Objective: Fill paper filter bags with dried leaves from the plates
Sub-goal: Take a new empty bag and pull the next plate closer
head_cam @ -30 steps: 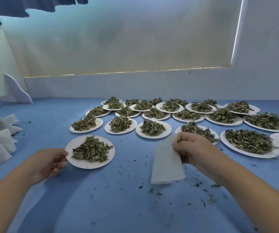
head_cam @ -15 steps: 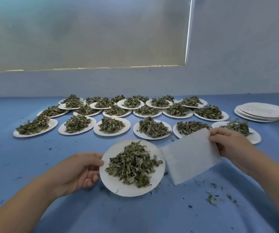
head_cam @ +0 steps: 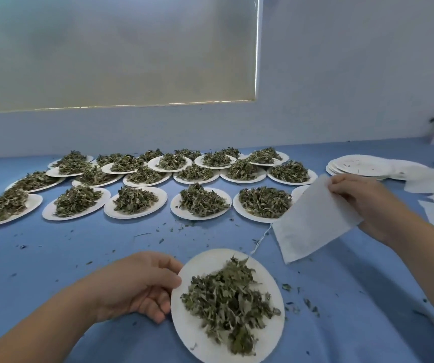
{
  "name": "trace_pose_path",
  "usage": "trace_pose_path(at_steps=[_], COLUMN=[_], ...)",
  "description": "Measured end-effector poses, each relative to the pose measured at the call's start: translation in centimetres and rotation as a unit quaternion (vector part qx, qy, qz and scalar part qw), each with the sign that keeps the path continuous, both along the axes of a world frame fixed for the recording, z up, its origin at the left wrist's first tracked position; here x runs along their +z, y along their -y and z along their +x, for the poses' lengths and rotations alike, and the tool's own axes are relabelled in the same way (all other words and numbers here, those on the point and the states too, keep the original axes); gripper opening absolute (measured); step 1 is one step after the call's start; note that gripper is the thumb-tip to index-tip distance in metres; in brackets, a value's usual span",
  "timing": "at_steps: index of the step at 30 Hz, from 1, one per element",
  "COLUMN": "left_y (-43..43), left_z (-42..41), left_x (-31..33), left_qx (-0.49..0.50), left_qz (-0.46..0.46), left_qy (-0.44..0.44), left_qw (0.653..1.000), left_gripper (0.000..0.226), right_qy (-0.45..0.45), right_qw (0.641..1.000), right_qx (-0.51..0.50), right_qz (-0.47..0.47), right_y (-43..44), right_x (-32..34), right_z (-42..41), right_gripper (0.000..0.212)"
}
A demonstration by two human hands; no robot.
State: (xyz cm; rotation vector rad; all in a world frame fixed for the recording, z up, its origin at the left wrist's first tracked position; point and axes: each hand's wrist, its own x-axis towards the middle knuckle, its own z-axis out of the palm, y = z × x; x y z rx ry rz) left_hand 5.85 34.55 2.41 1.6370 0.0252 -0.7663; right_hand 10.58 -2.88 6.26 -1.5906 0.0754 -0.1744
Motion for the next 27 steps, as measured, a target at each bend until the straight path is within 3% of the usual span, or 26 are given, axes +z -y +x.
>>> trace_pose_path(at_steps=[5, 7, 10, 13, 15, 18, 23, 27], left_y=[1.4, 1.6, 2.1, 3.1, 4.1, 5.4, 4.8, 4.1], left_z=[0.1, 0.8, 2.5, 4.4, 5.3, 5.6, 5.3, 4.9], left_x=[0.6, 0.9, 1.6, 2.6, 2.8, 2.0, 0.4, 0.7], left_qx=[-0.053, -0.029, 0.048, 0.084, 0.078, 0.077, 0.170, 0.215], left_qz=[0.161, 0.222, 0.242, 0.216, 0.175, 0.069, 0.059, -0.071], left_qy=[0.102, 0.170, 0.298, 0.405, 0.434, 0.432, 0.426, 0.327], left_qw=[0.980, 0.960, 0.922, 0.884, 0.880, 0.896, 0.887, 0.917], left_gripper=[0.014, 0.011, 0.015, 0.044, 0.058, 0.048, 0.021, 0.040], right_qy=[0.025, 0.047, 0.093, 0.143, 0.175, 0.214, 0.240, 0.140], right_qw=[0.998, 0.993, 0.973, 0.940, 0.918, 0.897, 0.935, 0.977], right_qx=[0.040, 0.072, 0.131, 0.179, 0.203, 0.215, 0.148, 0.142], right_qz=[-0.046, -0.077, -0.165, -0.253, -0.291, -0.320, -0.213, -0.076], right_y=[-2.4, -4.1, -7.0, -10.0, -11.7, -13.3, -13.1, -13.2], right_x=[2.3, 3.5, 5.3, 6.9, 7.5, 7.8, 5.2, 0.8], right_z=[0.7, 0.7, 0.6, 0.2, 0.1, 0.2, 1.8, 3.0], right_gripper=[0.020, 0.023, 0.023, 0.014, 0.013, 0.018, 0.015, 0.018])
